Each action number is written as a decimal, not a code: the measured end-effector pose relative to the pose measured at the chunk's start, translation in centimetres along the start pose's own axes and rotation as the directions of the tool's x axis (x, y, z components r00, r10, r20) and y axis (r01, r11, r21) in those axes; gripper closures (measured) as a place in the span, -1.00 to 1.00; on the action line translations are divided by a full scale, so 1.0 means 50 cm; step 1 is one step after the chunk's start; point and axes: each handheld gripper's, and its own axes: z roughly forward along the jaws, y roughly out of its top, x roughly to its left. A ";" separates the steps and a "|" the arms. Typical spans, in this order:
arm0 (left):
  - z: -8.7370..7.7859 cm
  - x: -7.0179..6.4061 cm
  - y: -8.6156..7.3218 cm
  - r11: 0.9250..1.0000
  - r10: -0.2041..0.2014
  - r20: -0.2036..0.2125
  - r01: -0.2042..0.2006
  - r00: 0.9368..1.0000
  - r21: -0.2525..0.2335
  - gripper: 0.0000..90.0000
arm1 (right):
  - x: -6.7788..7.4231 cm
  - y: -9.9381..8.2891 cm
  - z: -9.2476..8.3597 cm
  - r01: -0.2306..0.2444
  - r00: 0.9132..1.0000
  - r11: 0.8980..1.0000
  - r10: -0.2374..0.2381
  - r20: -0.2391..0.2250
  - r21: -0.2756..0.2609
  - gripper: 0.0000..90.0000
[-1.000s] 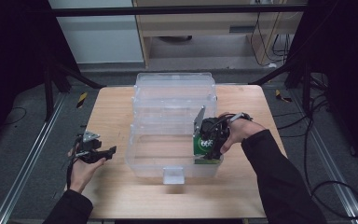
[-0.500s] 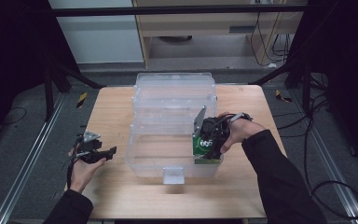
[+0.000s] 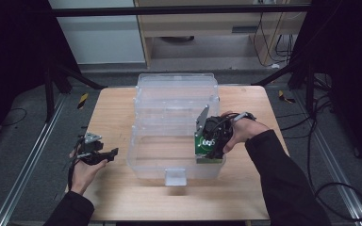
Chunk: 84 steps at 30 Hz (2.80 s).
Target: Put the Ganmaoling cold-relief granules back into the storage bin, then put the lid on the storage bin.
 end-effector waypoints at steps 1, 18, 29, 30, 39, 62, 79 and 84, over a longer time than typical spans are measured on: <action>0.000 0.000 0.000 1.000 0.001 0.000 -0.001 1.000 0.001 -0.33 | 0.000 -0.001 0.002 0.007 1.000 1.000 -0.007 0.007 -0.002 -0.62; 0.001 0.001 0.000 1.000 0.013 0.003 -0.013 1.000 0.002 -0.34 | 0.002 -0.013 0.050 -0.006 0.999 0.999 0.007 -0.034 0.040 -0.63; -0.001 -0.001 0.000 1.000 -0.011 0.001 0.011 1.000 -0.007 -0.34 | -0.004 -0.020 0.068 -0.054 0.997 0.998 0.056 -0.053 0.036 -0.67; -0.001 -0.001 0.000 1.000 -0.008 0.002 0.008 1.000 -0.005 -0.34 | -0.004 -0.021 0.072 -0.060 0.997 0.997 0.063 -0.054 0.046 -0.67; 0.001 -0.002 0.000 1.000 -0.002 0.006 0.002 1.000 0.000 -0.34 | -0.001 -0.027 0.078 -0.073 0.996 0.997 0.074 -0.040 0.035 -0.68; -0.003 0.000 0.001 1.000 0.000 0.018 0.000 1.000 -0.024 -0.29 | 0.023 -0.052 0.011 -0.222 0.972 0.972 0.227 0.056 -0.081 -0.51; -0.007 -0.001 0.003 0.998 -0.029 0.030 0.031 0.999 -0.051 -0.19 | 0.058 -0.001 0.010 -0.220 0.973 0.963 0.227 0.031 -0.155 -0.42; -0.006 0.003 0.003 0.998 -0.021 0.041 0.023 0.999 -0.060 -0.17 | 0.062 0.017 0.021 -0.211 0.976 0.964 0.218 0.023 -0.161 -0.40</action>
